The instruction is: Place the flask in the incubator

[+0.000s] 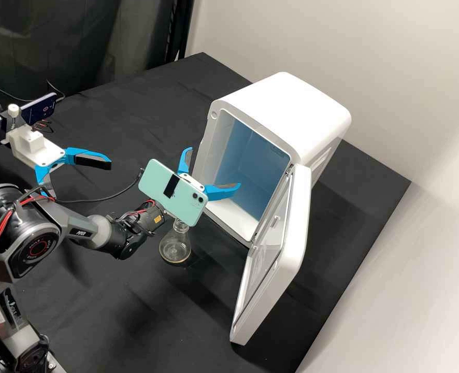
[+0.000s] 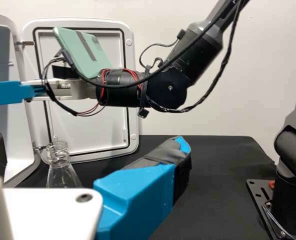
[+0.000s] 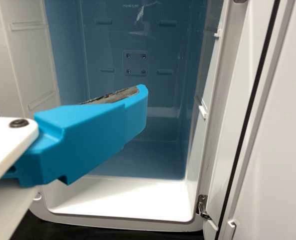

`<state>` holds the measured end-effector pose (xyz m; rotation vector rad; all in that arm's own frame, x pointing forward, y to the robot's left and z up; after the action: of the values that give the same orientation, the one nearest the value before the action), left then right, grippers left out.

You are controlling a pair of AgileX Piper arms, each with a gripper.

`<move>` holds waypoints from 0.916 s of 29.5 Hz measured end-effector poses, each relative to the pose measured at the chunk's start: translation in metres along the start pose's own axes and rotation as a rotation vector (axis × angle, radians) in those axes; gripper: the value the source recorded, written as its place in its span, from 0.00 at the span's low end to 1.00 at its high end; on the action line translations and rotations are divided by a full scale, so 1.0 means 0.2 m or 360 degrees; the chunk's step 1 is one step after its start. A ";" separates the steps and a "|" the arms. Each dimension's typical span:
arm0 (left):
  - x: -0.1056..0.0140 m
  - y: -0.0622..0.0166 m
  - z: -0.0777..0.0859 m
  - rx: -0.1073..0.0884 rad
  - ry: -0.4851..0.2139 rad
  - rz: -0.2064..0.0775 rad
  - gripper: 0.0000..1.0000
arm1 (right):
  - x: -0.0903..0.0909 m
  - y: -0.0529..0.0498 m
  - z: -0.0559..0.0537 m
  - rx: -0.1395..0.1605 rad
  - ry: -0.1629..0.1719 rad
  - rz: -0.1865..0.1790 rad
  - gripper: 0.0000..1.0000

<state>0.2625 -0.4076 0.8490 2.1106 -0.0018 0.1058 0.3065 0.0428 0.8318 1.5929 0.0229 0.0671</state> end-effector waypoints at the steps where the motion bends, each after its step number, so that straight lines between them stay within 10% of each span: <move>1: 0.00 0.004 0.00 0.0004 -0.0004 0.0007 1.00 | 0.00 0.00 0.00 0.0000 0.0000 0.0000 1.00; 10: -0.06 0.001 -0.05 -0.0013 0.0003 0.0046 1.00 | 0.00 0.00 0.00 0.0000 0.0000 0.0000 1.00; 27: -0.15 -0.096 -0.07 -0.0043 0.0011 -0.0093 1.00 | 0.00 0.00 0.00 0.0000 0.0000 0.0000 1.00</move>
<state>0.2316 -0.3863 0.8377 2.0816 0.0620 0.0778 0.3065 0.0428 0.8318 1.5929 0.0229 0.0671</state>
